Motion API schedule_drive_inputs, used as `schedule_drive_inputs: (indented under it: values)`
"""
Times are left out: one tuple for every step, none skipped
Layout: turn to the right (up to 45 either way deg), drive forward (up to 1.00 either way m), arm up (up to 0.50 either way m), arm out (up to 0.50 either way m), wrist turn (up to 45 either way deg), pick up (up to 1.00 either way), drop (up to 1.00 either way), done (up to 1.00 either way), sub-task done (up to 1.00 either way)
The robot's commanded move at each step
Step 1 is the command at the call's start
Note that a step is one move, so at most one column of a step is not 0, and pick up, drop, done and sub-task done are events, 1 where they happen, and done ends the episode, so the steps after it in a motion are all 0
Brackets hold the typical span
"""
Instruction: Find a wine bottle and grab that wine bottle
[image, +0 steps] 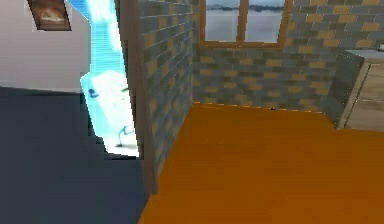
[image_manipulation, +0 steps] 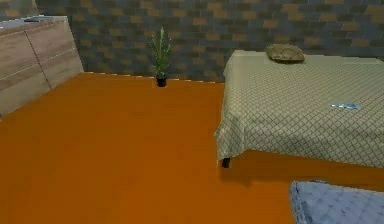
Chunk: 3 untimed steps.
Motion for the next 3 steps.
schedule_drive_inputs:
  values:
    - [0.0,0.50,0.00,0.00,0.0,0.00,0.00,0.00,0.00]
    - [-21.0,0.00,0.00,0.00,0.0,0.00,0.00,0.00,0.00]
    - [0.0,0.50,0.00,0.00,0.0,0.00,0.00,0.00,0.00]
